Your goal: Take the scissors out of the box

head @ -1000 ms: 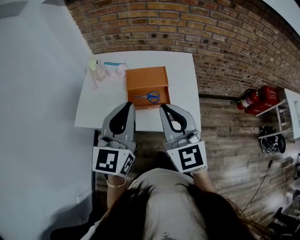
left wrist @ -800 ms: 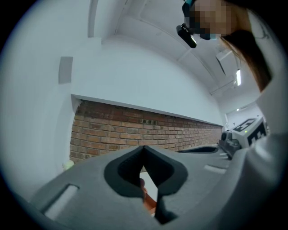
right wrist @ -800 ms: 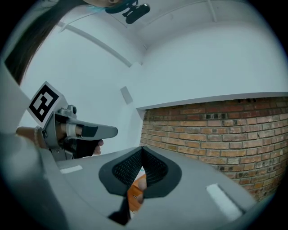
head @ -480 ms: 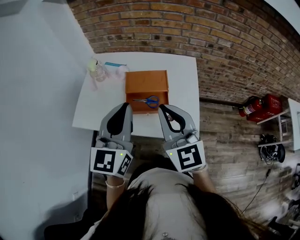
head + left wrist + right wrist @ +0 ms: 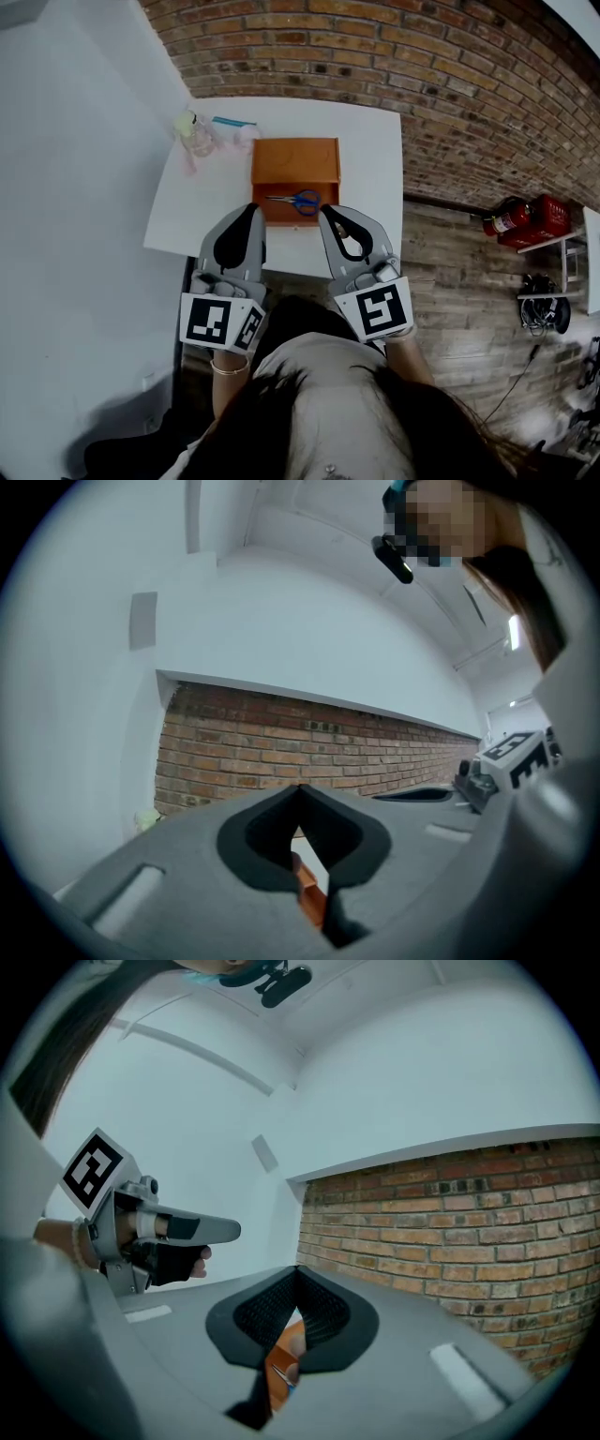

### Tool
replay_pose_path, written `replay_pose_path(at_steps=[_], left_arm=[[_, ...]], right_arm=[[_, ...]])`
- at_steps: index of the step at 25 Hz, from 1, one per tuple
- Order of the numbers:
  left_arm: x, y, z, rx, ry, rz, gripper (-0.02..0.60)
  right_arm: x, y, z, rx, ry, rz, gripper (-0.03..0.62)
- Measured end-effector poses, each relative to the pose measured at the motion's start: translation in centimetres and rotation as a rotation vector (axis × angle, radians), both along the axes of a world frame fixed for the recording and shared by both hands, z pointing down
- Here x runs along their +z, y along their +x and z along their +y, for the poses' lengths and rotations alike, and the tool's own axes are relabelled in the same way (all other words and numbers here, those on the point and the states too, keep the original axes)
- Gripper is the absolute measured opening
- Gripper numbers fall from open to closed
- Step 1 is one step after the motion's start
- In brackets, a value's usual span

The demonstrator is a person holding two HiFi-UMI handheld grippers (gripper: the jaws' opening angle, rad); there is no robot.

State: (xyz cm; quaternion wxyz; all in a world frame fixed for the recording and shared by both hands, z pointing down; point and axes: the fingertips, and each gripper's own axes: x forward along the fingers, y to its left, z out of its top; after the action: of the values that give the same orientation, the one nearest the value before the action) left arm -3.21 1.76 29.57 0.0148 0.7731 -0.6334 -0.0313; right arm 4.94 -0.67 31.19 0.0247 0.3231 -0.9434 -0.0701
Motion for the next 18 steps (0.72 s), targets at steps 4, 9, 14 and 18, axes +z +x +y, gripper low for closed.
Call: replay_pose_path(at_steps=[4, 9, 14, 18], left_arm=[[0.1, -0.1, -0.7, 0.003, -0.008, -0.002, 0.000], [0.2, -0.4, -2.0, 0.020, -0.008, -0.002, 0.000], [0.2, -1.3, -3.4, 0.033, -0.015, 0.000, 0.000], [0.6, -2.1, -4.6, 0.047, -0.027, 0.002, 0.000]], right_arm=[[0.4, -0.2, -0.6, -0.004, -0.007, 0.020, 0.003], [0.8, -0.8, -1.5, -0.001, -0.018, 0.023, 0.003], [1.1, -1.4, -2.6, 0.005, -0.027, 0.035, 0.003], [1.5, -1.9, -3.6, 0.021, -0.036, 0.050, 0.003]])
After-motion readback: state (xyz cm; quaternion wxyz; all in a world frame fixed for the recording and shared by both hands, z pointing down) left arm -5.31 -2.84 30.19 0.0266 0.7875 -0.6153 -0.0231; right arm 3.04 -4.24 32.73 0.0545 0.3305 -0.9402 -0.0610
